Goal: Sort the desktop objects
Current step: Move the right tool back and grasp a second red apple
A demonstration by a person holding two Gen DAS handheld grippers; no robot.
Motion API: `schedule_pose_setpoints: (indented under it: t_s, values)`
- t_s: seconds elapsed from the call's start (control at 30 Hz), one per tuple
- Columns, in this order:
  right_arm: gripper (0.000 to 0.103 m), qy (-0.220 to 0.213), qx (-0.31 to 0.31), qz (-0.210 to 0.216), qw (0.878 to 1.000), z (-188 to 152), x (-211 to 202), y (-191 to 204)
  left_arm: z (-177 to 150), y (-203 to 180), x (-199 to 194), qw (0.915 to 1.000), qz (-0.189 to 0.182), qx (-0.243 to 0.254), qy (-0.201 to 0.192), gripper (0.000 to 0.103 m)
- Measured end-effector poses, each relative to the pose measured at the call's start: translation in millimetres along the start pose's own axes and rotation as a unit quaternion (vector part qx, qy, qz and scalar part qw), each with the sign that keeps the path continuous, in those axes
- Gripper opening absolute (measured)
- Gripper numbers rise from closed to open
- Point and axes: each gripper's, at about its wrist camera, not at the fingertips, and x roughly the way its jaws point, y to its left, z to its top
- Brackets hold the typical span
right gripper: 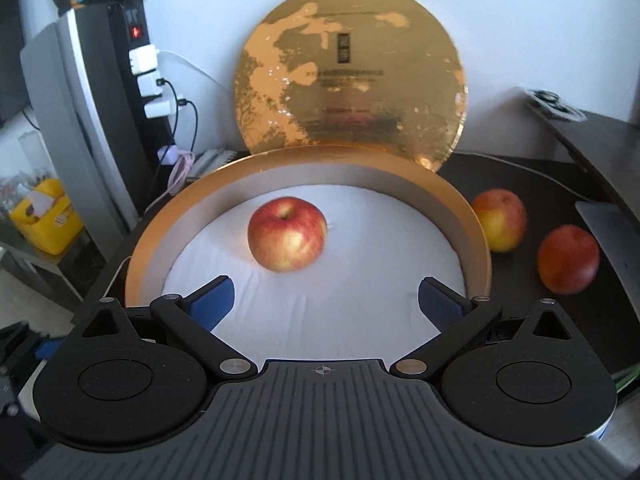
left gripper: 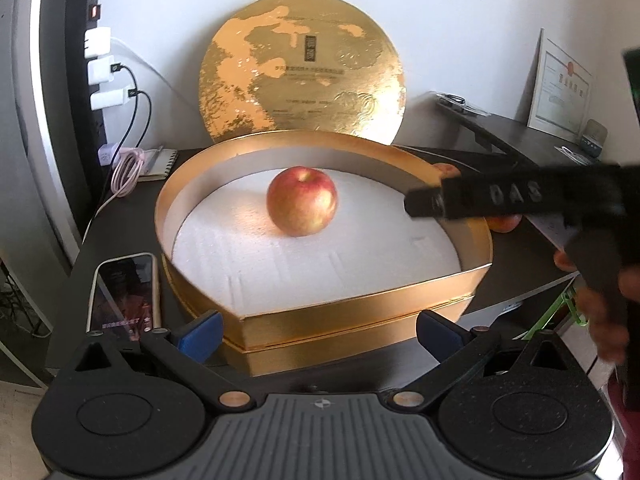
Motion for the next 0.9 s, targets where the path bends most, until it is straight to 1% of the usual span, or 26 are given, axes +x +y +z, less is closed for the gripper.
schedule_pose_setpoints:
  t_s: [0.13, 0.23, 0.47, 0.6, 0.7, 0.9]
  values:
    - [0.101, -0.006, 0.0, 0.007, 1.0, -11, -15, -11, 2, -11, 1, 0.9999, 0.011, 0.0, -0.002, 0.102]
    - [0.101, -0.012, 0.006, -0.003, 1.0, -13, -21, -20, 4, -16, 2, 0.9999, 0.014, -0.001, 0.0, 0.102]
    - [0.101, -0.014, 0.037, -0.006, 0.999, -19, -23, -43, 9, -26, 11, 0.9997, 0.018, 0.009, 0.009, 0.102]
    - [0.101, -0.016, 0.049, -0.01, 0.999, -23, -22, -53, 12, -28, 15, 0.9998, 0.013, 0.012, 0.009, 0.102]
    - [0.101, -0.026, 0.063, -0.026, 0.997, -25, -23, -62, 16, -29, 20, 0.9999, 0.008, 0.009, 0.008, 0.102]
    - [0.101, -0.049, 0.1, -0.076, 0.991, -31, -26, -93, 25, -36, 29, 1.0, 0.0, 0.008, 0.0, 0.102]
